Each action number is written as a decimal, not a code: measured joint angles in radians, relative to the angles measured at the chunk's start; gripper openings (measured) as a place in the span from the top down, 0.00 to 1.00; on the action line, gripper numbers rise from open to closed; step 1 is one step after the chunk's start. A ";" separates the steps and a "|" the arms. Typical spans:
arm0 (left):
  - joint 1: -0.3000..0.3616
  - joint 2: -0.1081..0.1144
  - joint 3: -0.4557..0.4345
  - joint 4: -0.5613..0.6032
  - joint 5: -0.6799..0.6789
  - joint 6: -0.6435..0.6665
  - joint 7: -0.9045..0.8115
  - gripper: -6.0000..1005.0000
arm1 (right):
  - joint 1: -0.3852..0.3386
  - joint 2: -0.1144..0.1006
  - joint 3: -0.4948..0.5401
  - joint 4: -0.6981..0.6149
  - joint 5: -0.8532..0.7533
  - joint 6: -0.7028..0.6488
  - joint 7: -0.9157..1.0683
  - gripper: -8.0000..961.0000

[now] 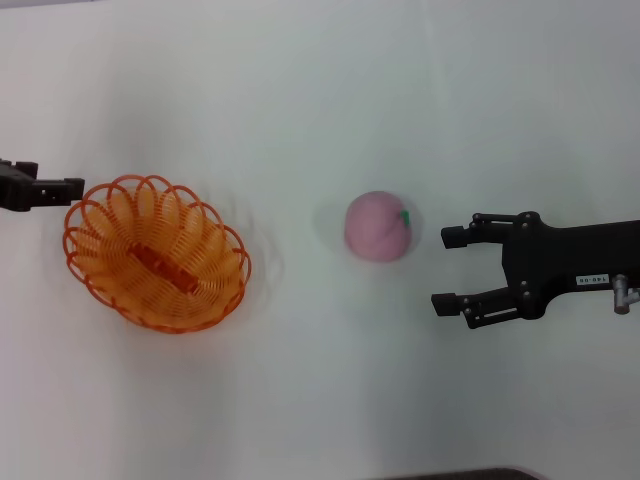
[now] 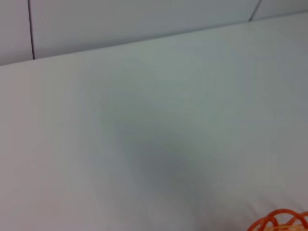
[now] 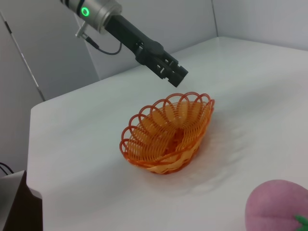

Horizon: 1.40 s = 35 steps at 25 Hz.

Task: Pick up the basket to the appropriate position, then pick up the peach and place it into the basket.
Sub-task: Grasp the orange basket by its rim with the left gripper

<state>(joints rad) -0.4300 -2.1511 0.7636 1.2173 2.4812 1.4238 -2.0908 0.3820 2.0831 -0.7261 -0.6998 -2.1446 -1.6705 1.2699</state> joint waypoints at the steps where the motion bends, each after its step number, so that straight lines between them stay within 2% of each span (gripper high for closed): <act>1: -0.010 -0.001 0.008 0.001 0.024 -0.003 -0.007 0.30 | 0.000 0.000 0.000 0.000 0.000 0.000 0.000 0.01; 4: -0.045 -0.008 0.038 0.002 0.093 -0.018 -0.024 0.30 | 0.000 0.000 0.000 0.000 0.000 0.000 0.001 0.01; 19: -0.113 -0.007 0.175 -0.008 0.260 0.003 -0.066 0.30 | 0.014 -0.002 -0.007 -0.001 0.000 0.008 0.013 0.01; 35: -0.157 -0.009 0.245 -0.042 0.286 0.023 -0.069 0.31 | 0.024 -0.002 -0.007 -0.001 -0.011 0.009 0.016 0.01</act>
<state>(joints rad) -0.5870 -2.1601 1.0087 1.1754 2.7670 1.4468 -2.1596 0.4057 2.0815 -0.7333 -0.7010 -2.1553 -1.6611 1.2857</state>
